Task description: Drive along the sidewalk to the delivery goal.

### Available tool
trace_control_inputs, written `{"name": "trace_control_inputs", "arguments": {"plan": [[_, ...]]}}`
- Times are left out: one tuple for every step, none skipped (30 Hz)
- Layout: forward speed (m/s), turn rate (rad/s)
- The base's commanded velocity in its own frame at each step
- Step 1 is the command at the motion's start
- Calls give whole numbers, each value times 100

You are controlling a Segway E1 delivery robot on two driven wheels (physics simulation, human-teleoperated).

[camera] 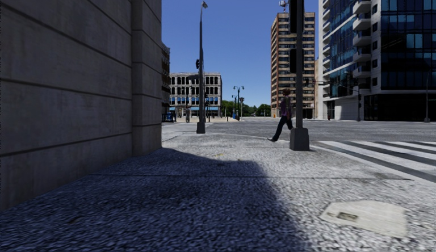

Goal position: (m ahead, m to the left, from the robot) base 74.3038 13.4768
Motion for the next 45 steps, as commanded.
{"name": "trace_control_inputs", "arguments": {"plan": [[200, 0], [200, 0], [200, 0], [200, 0], [200, 0], [200, 0], [200, 0], [200, 0], [200, 0], [200, 0], [200, 0], [200, 0], [200, 0], [200, 0], [200, 0], [200, 0], [200, 0], [200, 0], [200, 0], [200, 0], [200, 0], [200, 0], [200, 0], [200, 0], [200, 0], [200, 0], [200, 0], [200, 0], [200, 0], [200, 0], [200, 0], [200, 0], [200, 0], [200, 0], [200, 0], [200, 0], [200, 0], [200, 0], [200, 0], [200, 0], [200, 0], [200, 3], [200, 8], [200, 8], [200, 10]]}}
